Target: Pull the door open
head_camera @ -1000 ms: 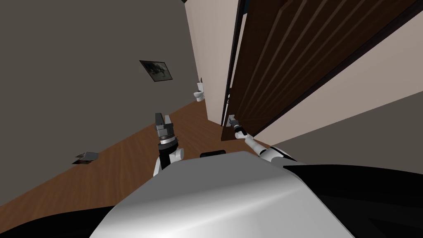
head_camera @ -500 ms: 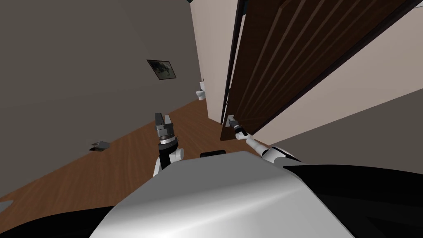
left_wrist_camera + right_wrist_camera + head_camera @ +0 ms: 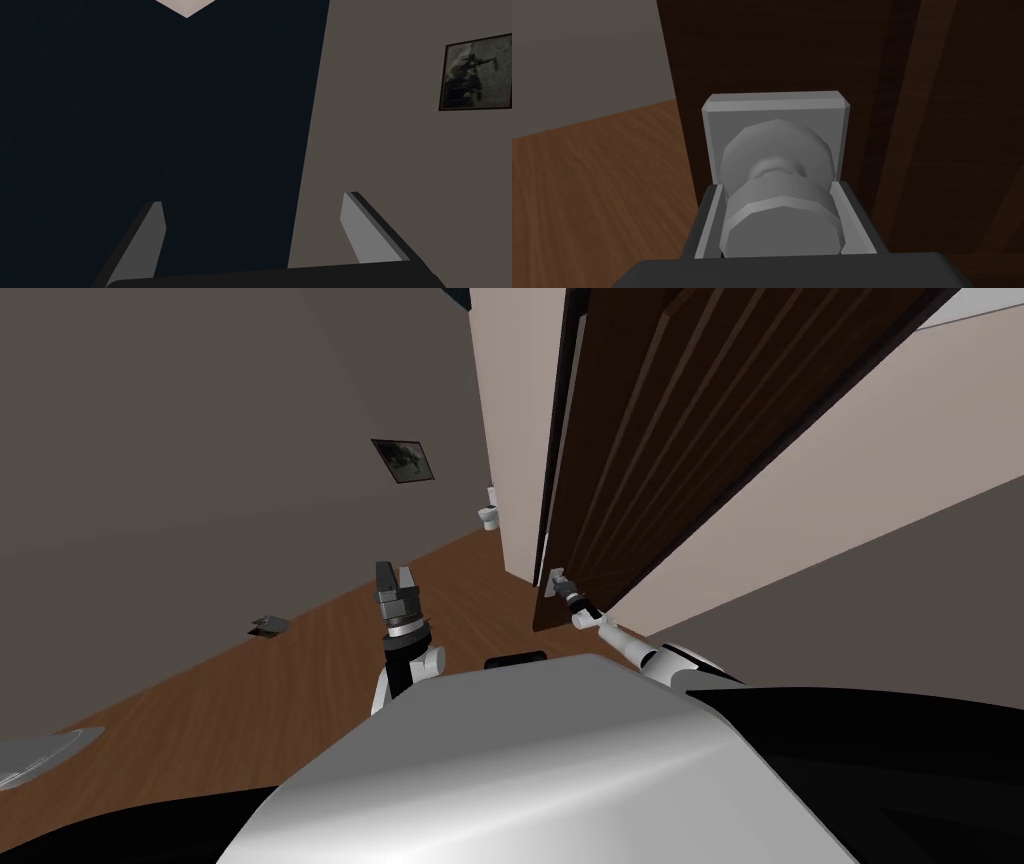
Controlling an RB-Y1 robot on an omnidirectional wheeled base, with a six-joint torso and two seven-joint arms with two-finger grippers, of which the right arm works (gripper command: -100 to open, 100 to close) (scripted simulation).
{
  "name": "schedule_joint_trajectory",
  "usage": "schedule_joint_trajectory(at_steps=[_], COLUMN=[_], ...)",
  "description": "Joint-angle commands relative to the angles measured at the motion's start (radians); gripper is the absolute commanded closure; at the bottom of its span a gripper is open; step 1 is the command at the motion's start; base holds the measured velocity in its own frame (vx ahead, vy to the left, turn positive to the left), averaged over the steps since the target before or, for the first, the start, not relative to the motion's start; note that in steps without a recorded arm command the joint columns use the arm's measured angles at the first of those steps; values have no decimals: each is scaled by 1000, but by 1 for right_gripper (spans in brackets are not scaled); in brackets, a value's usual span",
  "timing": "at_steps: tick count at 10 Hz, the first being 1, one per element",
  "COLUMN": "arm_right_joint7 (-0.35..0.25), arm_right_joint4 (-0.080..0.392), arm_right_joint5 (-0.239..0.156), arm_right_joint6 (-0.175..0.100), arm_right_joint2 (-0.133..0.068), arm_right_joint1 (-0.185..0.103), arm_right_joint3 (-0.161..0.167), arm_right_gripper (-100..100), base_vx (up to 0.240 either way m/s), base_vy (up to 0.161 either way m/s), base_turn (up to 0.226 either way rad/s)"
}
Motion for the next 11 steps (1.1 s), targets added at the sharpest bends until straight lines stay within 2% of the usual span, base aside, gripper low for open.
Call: schedule_joint_trajectory(at_steps=[1,4,7,10,11], arm_right_joint7=[-19,-46,-91,-119,-110], arm_right_joint4=[-11,-25,-50,-66,-65], arm_right_joint5=[5,11,22,28,27], arm_right_joint6=[-13,-32,-64,-84,-73], arm_right_joint2=[-19,-47,-93,-121,-114], arm_right_joint1=[5,12,23,30,32], arm_right_joint3=[20,47,93,122,117], arm_right_gripper=[100,100,100,100,100], base_vx=[-106,-172,-183,-154,-68], base_vy=[-53,-96,-109,-107,-47], base_turn=[99,81,104,76,31])
